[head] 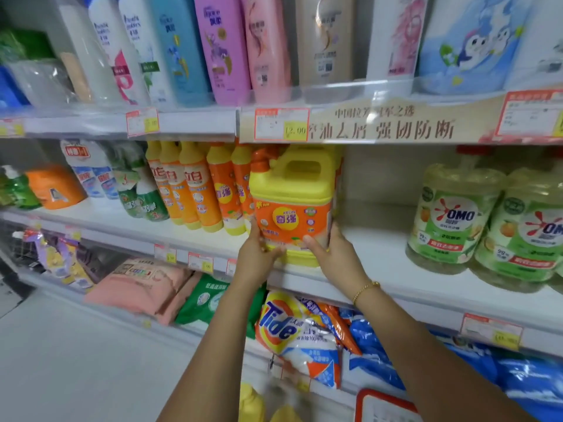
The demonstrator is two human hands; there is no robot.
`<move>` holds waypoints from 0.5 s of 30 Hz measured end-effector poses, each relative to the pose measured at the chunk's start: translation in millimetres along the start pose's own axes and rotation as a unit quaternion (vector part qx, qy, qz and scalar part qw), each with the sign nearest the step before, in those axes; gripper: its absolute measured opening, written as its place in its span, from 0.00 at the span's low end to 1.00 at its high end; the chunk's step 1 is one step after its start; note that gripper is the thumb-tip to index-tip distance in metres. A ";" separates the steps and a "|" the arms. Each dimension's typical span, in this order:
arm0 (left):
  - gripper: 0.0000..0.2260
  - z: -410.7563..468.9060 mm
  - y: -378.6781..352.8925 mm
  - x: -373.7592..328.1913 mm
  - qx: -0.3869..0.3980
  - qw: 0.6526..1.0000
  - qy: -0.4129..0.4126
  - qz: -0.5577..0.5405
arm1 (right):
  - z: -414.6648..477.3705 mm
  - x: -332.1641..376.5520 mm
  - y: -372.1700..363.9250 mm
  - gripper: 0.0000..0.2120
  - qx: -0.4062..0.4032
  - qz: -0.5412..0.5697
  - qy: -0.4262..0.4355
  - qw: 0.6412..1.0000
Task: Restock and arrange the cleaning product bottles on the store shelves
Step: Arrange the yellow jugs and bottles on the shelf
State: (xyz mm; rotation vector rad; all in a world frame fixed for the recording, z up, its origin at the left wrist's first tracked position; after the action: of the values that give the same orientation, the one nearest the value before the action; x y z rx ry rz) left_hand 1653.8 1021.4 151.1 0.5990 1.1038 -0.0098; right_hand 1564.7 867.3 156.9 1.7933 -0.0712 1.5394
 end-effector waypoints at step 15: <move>0.17 -219.2 43.1 156.8 0.072 0.955 0.233 0.172 | -99.9 -39.1 -11.4 0.13 -0.045 0.027 -0.030 0.998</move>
State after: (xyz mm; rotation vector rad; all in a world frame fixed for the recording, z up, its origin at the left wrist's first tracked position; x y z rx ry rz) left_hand 1557.2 1202.4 -28.9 0.9506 1.4470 0.3718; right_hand 1477.2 915.6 116.0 1.7791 -0.2177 1.4962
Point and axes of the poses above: each hand's wrist, its own z-axis towards the middle knuckle, its own y-axis out of the back of the hand, x = y × z, the point moved 10 cm from there along z, towards the middle knuckle, and after that the axes turned 13 degrees about -y, right-handed, at the moved point
